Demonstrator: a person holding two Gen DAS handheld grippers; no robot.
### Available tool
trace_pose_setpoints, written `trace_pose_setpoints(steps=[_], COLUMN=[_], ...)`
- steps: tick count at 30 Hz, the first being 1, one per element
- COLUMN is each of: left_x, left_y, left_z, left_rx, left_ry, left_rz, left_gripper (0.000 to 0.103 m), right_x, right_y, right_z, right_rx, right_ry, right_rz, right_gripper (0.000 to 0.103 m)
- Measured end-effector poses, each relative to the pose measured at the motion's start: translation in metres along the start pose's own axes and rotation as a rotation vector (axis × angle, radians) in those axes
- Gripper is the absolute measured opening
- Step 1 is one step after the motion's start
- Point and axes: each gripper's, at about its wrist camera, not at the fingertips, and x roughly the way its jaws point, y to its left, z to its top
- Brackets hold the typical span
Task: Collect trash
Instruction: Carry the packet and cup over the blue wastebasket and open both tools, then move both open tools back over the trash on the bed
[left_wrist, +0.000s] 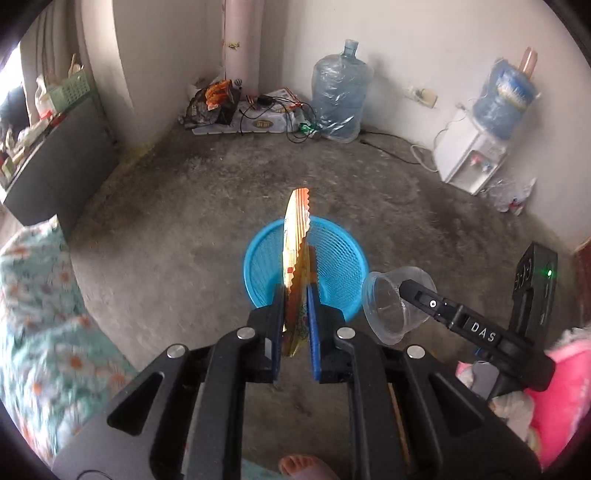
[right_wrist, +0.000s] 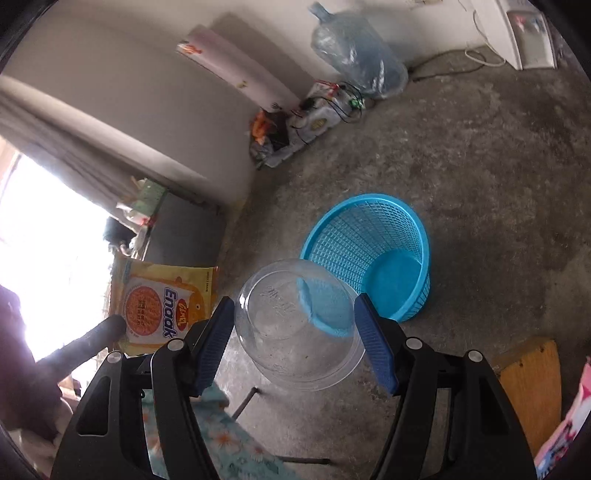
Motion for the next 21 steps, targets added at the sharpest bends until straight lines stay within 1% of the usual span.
trace_pose_setpoints(steps=[2,3,4,5,6,7,8,9,10,12,14,15,21], left_x=[0.026,0.040,0.053,0.062,0.068,0.071,0.073,0.071,0.067,0.059,0.043,0.032,-0.057], left_y=[-0.004,-0.006,-0.009,-0.010,-0.010,-0.009,-0.008,-0.006,-0.003,0.004,0.008,0.008,0.014], left_z=[0.010,0.016,0.020,0.023,0.025,0.024,0.024,0.022,0.020,0.019,0.012,0.009,-0.022], left_rx=[0.011,0.010,0.008,0.002,-0.002,-0.004,-0.012,-0.027,-0.043,-0.063,-0.061,-0.051,0.011], left_ry=[-0.005,-0.003,0.000,-0.004,-0.013,-0.016,-0.014,-0.012,-0.012,-0.030,-0.068,-0.086,-0.203], left_rz=[0.024,0.029,0.043,0.069,0.087,0.093,0.089,0.080,0.063,0.051,0.042,0.035,-0.003], left_gripper=[0.013,0.022,0.038,0.044,0.047,0.047,0.047,0.047,0.048,0.052,0.052,0.053,0.059], right_x=[0.026,0.042,0.057,0.065,0.073,0.075,0.075,0.072,0.070,0.059,0.048,0.040,-0.019], right_y=[-0.011,-0.018,-0.024,-0.030,-0.035,-0.037,-0.039,-0.041,-0.041,-0.036,-0.030,-0.025,0.023], right_z=[0.019,0.028,0.034,0.038,0.040,0.039,0.036,0.032,0.027,0.017,0.006,0.000,-0.038], right_rx=[0.032,0.045,0.063,0.078,0.087,0.091,0.099,0.114,0.117,0.071,0.019,-0.002,-0.150], right_ry=[0.019,0.042,0.058,0.063,0.064,0.058,0.050,0.045,0.040,0.021,-0.002,-0.019,-0.145], right_rz=[-0.011,-0.032,-0.053,-0.065,-0.091,-0.115,-0.122,-0.106,-0.091,-0.109,-0.134,-0.130,-0.144], right_gripper=[0.066,0.070,0.074,0.077,0.077,0.077,0.077,0.077,0.077,0.077,0.077,0.077,0.077])
